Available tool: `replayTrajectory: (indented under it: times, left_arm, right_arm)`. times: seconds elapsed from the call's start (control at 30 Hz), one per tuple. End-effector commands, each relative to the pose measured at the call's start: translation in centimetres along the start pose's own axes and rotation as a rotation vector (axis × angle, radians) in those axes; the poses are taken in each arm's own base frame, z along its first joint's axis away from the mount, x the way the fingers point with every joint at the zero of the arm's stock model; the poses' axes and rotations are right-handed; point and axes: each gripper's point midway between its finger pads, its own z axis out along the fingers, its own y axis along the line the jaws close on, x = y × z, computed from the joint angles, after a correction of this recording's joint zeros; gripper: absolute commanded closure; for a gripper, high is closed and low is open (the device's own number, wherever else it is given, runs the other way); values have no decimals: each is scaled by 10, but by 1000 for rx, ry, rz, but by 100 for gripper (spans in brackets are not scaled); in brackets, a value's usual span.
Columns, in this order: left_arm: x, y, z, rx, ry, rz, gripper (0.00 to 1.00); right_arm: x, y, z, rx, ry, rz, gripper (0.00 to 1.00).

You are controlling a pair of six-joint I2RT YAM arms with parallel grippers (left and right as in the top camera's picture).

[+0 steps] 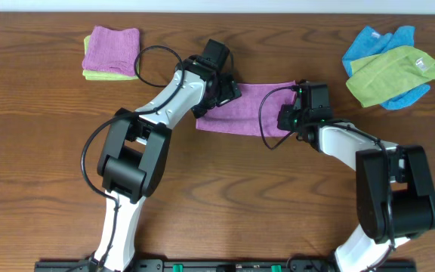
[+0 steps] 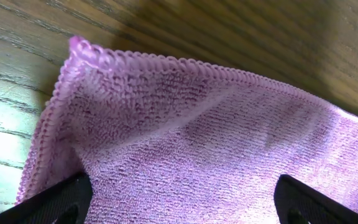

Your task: Fold the cloth

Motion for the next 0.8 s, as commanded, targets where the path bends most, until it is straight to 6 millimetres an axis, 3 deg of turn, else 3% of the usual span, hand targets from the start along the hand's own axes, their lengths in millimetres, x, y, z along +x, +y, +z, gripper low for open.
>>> replayTrajectory:
  times: [0.0,0.2,0.4,0.57,0.77]
  left_arm:
    - [11,7,12,-22,46,10,5]
    - [9,8,11,-23,46,14,5]
    - [0,13,4,-8,48,-4,5]
    - [-22,19,-22,39,30,-38,5]
    - [-48,43,-60,37,-11,-93,5]
  right_arm:
    - [24,-9,11,40,65,6,96]
    - [6,-1,2,43,78,-7,99]
    - [-30,27,-18,36,70,-66,98]
    - [-35,52,-25,17,78,-106,99]
    - [-28,71,-32,15,113,-147,98]
